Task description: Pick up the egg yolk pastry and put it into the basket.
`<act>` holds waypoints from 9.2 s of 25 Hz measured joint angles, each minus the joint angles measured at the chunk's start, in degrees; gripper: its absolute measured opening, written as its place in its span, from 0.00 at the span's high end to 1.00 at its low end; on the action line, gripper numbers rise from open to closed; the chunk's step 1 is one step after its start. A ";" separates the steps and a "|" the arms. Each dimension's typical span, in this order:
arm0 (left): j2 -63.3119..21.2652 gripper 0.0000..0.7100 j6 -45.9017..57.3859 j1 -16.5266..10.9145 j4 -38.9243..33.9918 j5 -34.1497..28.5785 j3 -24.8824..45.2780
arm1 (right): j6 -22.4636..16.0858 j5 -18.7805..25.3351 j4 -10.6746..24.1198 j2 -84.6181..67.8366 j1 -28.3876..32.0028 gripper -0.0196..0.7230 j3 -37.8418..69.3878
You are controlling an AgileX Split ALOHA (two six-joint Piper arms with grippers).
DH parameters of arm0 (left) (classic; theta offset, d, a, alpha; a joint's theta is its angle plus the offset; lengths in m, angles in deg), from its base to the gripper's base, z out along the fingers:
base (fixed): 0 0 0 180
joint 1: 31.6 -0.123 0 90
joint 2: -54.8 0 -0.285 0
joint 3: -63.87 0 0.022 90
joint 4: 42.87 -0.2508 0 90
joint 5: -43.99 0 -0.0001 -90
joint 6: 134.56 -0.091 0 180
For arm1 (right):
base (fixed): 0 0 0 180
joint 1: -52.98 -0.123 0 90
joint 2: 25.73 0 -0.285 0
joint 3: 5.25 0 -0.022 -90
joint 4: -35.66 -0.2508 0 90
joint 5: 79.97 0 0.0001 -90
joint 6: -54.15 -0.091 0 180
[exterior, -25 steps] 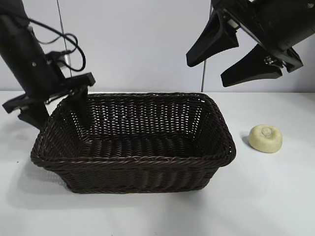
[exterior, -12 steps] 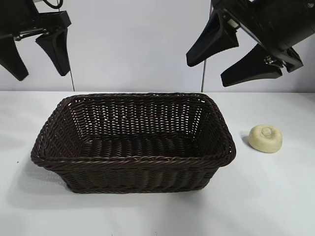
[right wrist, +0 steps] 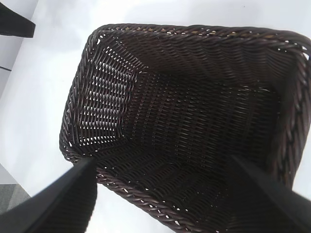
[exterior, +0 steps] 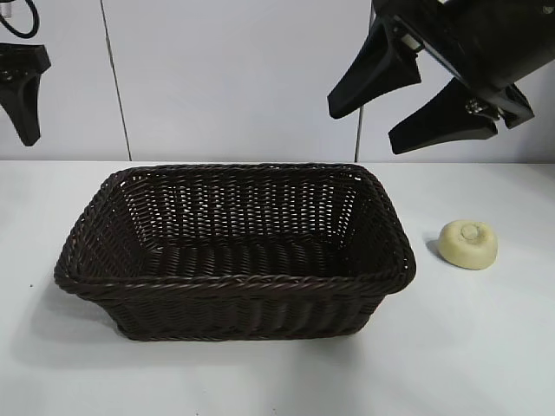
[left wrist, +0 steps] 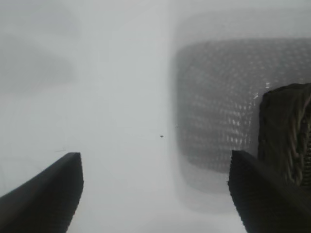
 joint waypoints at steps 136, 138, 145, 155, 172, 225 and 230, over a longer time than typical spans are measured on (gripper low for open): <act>-109.02 0.16 0.87 -0.81 -4.30 3.15 62.61 | -28.04 0.46 29.86 14.25 -13.56 0.92 -18.33; -109.02 0.16 0.87 -0.81 -4.30 3.15 62.61 | -28.07 -2.17 29.65 14.39 -16.29 0.92 -18.33; -109.02 0.16 0.87 -0.81 -4.30 3.15 62.61 | -28.53 -7.98 29.29 18.87 -21.04 0.93 -18.40; -109.02 0.16 0.87 -0.81 -4.30 3.15 62.61 | -28.53 -11.81 29.29 29.73 -21.22 0.93 -18.40; -109.02 0.16 0.87 -0.81 -4.30 3.15 62.61 | -38.79 15.29 40.06 27.93 -21.15 0.29 -35.69; -109.02 0.16 0.87 -0.81 -4.24 3.15 62.61 | -34.30 28.63 50.09 -24.41 15.61 0.29 12.85; -109.02 0.16 0.87 -0.81 -4.24 3.15 62.61 | -34.30 22.62 50.09 -40.42 15.61 0.29 22.95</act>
